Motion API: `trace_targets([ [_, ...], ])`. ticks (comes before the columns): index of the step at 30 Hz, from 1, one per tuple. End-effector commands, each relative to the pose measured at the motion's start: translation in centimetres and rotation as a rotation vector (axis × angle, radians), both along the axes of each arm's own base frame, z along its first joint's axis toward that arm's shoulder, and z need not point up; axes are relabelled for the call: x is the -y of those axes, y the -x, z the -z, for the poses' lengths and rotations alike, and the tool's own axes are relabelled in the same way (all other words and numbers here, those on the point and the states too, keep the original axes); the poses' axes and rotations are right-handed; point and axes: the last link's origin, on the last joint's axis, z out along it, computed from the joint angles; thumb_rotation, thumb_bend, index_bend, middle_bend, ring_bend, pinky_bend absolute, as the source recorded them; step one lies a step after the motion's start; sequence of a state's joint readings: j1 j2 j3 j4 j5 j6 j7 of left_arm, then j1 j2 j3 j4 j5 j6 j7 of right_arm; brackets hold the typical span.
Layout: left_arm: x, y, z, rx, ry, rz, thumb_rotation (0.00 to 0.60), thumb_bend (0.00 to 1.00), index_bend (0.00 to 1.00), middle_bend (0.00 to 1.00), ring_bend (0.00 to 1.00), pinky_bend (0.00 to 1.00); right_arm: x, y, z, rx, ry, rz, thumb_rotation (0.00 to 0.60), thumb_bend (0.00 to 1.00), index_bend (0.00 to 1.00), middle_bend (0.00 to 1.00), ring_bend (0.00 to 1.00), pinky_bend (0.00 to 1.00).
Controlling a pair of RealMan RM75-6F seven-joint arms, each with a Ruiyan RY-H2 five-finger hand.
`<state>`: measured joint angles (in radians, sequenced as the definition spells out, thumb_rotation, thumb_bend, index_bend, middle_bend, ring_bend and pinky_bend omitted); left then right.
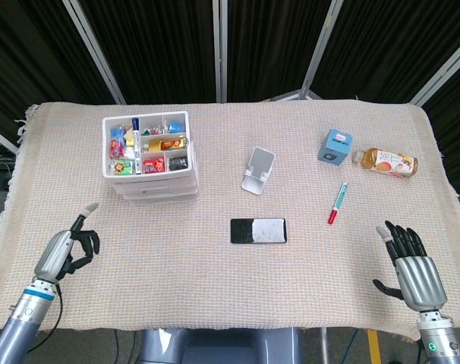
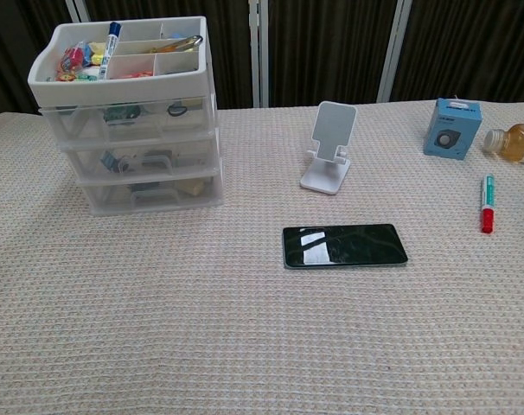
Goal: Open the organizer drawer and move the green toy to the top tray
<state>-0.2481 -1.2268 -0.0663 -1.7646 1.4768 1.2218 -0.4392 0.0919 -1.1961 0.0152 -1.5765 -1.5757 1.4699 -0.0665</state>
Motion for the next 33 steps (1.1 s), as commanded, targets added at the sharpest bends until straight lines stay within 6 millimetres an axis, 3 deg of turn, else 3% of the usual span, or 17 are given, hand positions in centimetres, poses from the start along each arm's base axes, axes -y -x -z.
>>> trace_targets([
  [1, -1.0, -2.2, 1.7, 0.16, 0.135, -0.026, 0.6, 0.93, 0.0, 0.65, 0.66, 0.59, 0.0, -0.1, 0.0, 0.001, -0.002, -0.001, 0.6, 0.02, 0.0, 0.0, 0.0, 0.0],
  [14, -4.8, -5.1, 5.4, 0.322, 0.264, -0.124, 0.6, 0.95, 0.03, 0.65, 0.67, 0.59, -0.2, -0.3, -0.2, 0.023, -0.012, -0.009, 0.6, 0.02, 0.0, 0.0, 0.0, 0.0],
  [26, -6.4, -6.7, 8.2, 0.375, 0.265, -0.182, 0.6, 0.95, 0.03, 0.65, 0.67, 0.59, -0.3, -0.4, -0.1, 0.029, -0.022, -0.013, 0.6, 0.02, 0.0, 0.0, 0.0, 0.0],
  [33, -6.8, -7.5, 8.7, 0.391, 0.25, -0.17, 0.6, 0.95, 0.03, 0.65, 0.66, 0.59, -0.3, -0.4, 0.0, 0.026, -0.027, -0.016, 0.6, 0.02, 0.0, 0.0, 0.0, 0.0],
])
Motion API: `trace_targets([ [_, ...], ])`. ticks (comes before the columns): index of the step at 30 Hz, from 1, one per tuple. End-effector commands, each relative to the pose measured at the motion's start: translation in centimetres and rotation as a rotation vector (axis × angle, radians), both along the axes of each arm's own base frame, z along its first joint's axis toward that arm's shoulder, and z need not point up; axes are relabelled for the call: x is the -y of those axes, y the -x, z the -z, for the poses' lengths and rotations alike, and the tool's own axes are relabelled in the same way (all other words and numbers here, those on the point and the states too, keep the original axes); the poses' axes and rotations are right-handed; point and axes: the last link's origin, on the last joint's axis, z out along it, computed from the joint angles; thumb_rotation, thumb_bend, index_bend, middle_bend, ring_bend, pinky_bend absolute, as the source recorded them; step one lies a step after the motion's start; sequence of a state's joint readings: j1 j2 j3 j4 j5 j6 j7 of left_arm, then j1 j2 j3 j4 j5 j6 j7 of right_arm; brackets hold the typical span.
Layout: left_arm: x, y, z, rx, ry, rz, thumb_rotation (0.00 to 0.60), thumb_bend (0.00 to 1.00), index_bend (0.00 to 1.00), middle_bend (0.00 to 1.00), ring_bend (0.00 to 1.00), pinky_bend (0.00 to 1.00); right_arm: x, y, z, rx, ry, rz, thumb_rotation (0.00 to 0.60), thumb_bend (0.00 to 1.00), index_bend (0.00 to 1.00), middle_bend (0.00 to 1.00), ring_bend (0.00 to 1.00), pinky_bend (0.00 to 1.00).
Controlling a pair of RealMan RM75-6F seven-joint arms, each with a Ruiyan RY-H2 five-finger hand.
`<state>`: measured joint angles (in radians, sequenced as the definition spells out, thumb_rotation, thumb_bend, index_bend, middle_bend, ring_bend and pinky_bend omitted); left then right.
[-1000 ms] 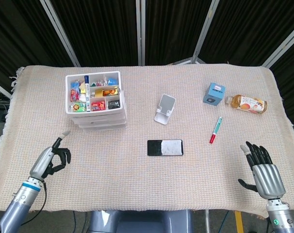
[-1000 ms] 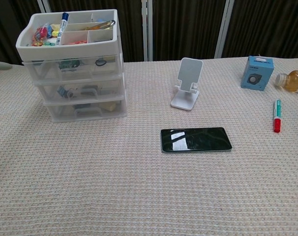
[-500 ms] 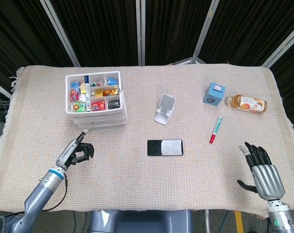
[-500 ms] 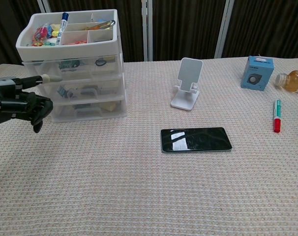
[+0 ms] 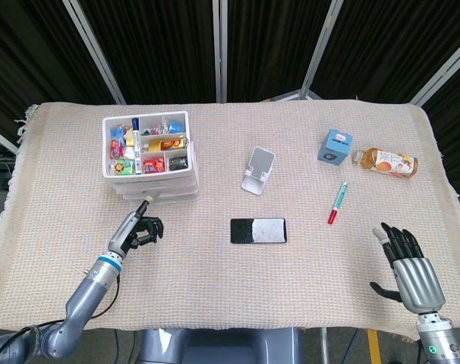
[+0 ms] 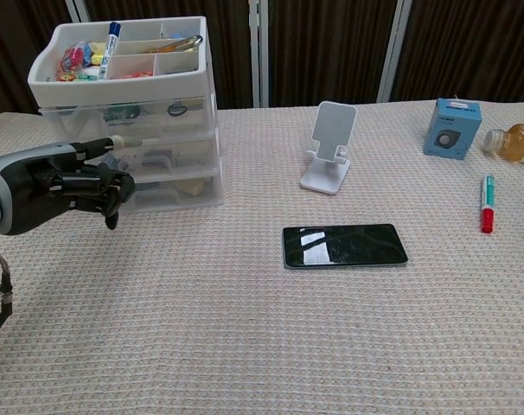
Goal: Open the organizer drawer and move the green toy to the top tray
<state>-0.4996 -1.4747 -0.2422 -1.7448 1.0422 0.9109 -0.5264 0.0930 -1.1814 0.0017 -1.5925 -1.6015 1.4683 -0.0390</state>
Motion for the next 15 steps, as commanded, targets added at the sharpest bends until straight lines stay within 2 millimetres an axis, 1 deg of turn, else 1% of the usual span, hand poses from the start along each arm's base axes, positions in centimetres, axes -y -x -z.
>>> trace_targets([
  [1, -0.2, -0.3, 0.2, 0.009, -0.009, 0.0, 0.6, 0.95, 0.03, 0.65, 0.66, 0.59, 0.0, 0.0, 0.1, -0.002, -0.004, 0.002, 0.6, 0.02, 0.0, 0.0, 0.0, 0.0],
  [15, -1.1, -1.0, 1.7, 0.031, -0.015, -0.011, 0.6, 0.95, 0.03, 0.65, 0.67, 0.59, -0.1, 0.0, 0.5, -0.01, -0.014, -0.001, 0.6, 0.02, 0.0, 0.0, 0.0, 0.0],
])
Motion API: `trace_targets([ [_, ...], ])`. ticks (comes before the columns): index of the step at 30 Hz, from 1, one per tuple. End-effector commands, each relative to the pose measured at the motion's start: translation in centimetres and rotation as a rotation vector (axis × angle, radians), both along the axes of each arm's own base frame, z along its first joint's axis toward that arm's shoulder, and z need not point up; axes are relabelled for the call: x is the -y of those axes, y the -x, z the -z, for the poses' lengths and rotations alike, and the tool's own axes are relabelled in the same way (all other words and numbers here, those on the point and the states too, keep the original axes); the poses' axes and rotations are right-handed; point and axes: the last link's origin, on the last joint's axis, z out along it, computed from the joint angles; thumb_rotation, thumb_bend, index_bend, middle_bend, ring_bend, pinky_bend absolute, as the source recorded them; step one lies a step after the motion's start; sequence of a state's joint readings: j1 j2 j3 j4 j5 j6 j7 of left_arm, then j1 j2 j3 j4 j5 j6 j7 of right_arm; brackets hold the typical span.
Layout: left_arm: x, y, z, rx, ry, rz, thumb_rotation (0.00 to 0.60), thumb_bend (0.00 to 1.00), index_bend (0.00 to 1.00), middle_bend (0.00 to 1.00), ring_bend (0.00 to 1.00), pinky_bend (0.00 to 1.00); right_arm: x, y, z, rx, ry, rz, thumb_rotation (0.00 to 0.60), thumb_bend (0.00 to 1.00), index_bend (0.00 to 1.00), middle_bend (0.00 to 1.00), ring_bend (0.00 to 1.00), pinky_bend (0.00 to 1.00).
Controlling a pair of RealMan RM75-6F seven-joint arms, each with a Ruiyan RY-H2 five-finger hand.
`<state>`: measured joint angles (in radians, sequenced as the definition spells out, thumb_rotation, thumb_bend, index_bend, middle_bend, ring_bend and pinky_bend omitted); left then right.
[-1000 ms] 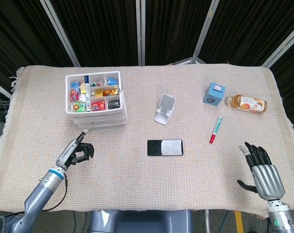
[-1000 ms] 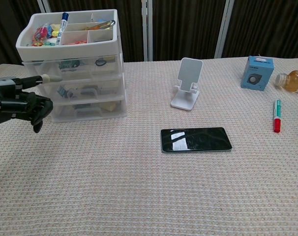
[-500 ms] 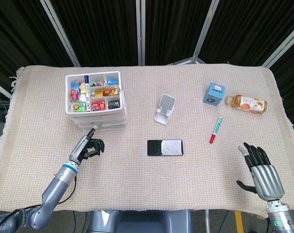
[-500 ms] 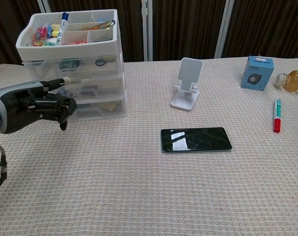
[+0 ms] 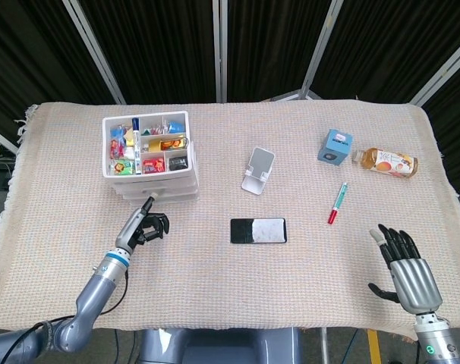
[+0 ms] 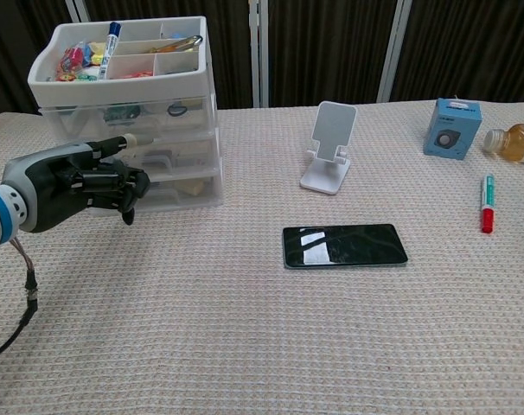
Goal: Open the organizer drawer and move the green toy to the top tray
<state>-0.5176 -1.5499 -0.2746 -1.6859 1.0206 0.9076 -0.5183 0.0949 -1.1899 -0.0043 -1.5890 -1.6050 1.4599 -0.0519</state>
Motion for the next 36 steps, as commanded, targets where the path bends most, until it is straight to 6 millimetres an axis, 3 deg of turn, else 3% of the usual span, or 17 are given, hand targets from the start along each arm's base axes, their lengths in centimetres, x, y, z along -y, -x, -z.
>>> trace_targets([
  [1, -0.2, -0.1, 0.3, 0.002, -0.003, 0.0, 0.6, 0.95, 0.03, 0.65, 0.67, 0.59, 0.0, 0.0, 0.0, -0.001, -0.001, 0.001, 0.6, 0.02, 0.0, 0.0, 0.0, 0.0],
  [28, -1.3, -1.0, 0.7, 0.003, 0.004, 0.002, 0.6, 0.95, 0.03, 0.65, 0.67, 0.59, -0.2, 0.0, 1.0, -0.021, -0.032, -0.001, 0.6, 0.02, 0.0, 0.0, 0.0, 0.0],
  [36, -1.4, -1.3, 0.7, 0.013, 0.003, 0.002, 0.6, 0.95, 0.11, 0.65, 0.66, 0.59, -0.3, 0.0, 1.2, -0.02, -0.04, -0.001, 0.6, 0.02, 0.0, 0.0, 0.0, 0.0],
])
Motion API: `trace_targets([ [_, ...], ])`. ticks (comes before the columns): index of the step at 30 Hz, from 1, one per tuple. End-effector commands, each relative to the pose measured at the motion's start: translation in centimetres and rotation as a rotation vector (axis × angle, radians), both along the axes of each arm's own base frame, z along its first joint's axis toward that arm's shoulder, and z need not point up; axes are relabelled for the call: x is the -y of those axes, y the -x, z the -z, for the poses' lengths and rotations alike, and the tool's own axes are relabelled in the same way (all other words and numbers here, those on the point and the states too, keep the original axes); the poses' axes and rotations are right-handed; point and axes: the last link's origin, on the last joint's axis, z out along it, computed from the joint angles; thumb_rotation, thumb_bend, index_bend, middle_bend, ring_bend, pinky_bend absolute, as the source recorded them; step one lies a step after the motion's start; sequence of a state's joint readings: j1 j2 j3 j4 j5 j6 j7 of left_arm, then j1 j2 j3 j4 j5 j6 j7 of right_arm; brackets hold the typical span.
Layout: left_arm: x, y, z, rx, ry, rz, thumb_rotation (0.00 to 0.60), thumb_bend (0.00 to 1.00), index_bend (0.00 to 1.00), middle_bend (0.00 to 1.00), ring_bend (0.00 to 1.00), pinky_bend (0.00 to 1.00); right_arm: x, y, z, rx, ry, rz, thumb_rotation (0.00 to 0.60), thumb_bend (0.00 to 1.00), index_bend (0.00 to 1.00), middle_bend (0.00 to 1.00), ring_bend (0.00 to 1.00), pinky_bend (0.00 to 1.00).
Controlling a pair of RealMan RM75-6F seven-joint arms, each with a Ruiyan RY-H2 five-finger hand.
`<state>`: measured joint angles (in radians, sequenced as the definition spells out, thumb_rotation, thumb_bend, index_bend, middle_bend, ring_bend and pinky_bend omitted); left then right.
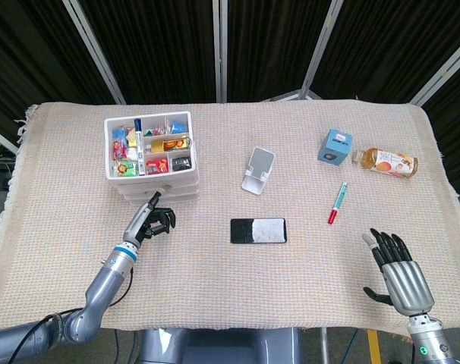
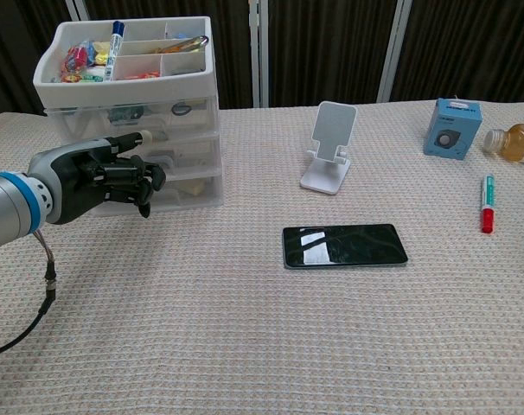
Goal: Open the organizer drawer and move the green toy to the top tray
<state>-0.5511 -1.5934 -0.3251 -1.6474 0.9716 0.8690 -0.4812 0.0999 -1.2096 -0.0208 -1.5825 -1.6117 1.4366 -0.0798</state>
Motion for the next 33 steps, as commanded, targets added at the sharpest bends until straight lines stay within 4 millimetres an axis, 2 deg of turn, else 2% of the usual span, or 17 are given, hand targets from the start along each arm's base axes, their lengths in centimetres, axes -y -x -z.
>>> trace_targets([
  [1, -0.1, -0.1, -0.1, 0.005, -0.003, 0.001, 0.6, 0.95, 0.12, 0.65, 0.67, 0.59, 0.0, 0.0, 0.1, -0.001, -0.003, 0.0, 0.6, 0.02, 0.0, 0.0, 0.0, 0.0],
  [18, 0.9, -0.5, -0.2, 0.013, 0.009, 0.034, 0.6, 0.95, 0.14, 0.65, 0.66, 0.59, -0.1, 0.0, 0.3, -0.006, -0.011, 0.0, 0.6, 0.02, 0.0, 0.0, 0.0, 0.0],
  [33, 2.7, -0.4, -0.1, 0.019, 0.017, 0.076, 0.6, 0.95, 0.15, 0.65, 0.67, 0.59, -0.1, -0.1, 0.6, -0.017, -0.018, -0.001, 0.6, 0.02, 0.0, 0.0, 0.0, 0.0],
])
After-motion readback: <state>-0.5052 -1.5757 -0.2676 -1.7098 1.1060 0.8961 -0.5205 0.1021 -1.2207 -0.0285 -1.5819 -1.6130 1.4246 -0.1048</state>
